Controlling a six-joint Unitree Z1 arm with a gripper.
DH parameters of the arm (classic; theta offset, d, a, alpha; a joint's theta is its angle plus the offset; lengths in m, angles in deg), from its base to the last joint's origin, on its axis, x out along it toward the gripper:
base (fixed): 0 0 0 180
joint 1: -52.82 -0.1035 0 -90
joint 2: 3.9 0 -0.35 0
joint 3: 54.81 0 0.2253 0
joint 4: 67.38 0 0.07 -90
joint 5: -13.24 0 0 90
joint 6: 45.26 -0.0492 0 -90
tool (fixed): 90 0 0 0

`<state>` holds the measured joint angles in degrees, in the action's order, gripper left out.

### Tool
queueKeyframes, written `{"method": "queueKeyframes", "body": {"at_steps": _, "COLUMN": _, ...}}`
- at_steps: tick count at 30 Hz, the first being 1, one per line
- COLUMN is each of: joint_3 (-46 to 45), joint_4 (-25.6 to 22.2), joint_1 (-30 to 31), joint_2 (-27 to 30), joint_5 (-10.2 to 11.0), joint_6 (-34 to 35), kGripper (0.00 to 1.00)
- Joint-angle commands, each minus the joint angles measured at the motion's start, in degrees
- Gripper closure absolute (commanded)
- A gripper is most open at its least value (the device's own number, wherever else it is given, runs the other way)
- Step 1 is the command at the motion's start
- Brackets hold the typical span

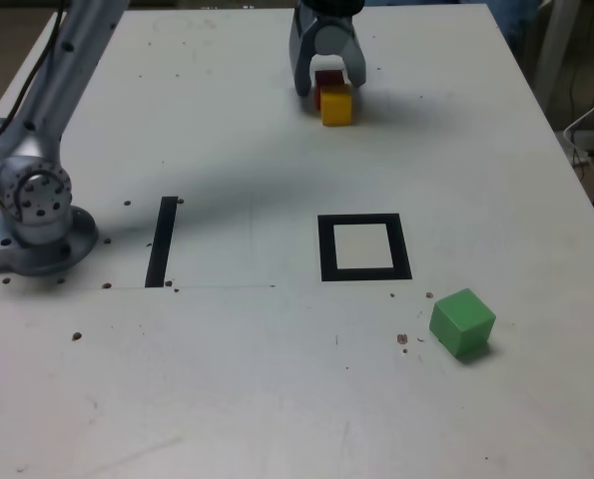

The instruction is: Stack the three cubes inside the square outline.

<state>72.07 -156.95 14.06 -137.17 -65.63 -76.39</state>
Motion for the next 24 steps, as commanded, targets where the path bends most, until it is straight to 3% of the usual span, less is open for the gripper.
{"method": "queueKeyframes", "body": {"at_steps": 1, "joint_3": -0.1, "joint_4": 0.3, "joint_1": -0.2, "joint_2": -0.1, "joint_5": -0.2, "joint_6": 0.1, "kGripper": 0.48}}
{"method": "queueKeyframes", "body": {"at_steps": 10, "joint_3": -0.4, "joint_4": 0.7, "joint_1": -0.3, "joint_2": -0.1, "joint_5": -0.9, "joint_6": 0.2, "kGripper": 0.6}}
{"method": "queueKeyframes", "body": {"at_steps": 24, "joint_3": 0.6, "joint_4": 1.6, "joint_1": -0.3, "joint_2": 0.7, "joint_5": -1.9, "joint_6": -1.2, "kGripper": 0.68}}
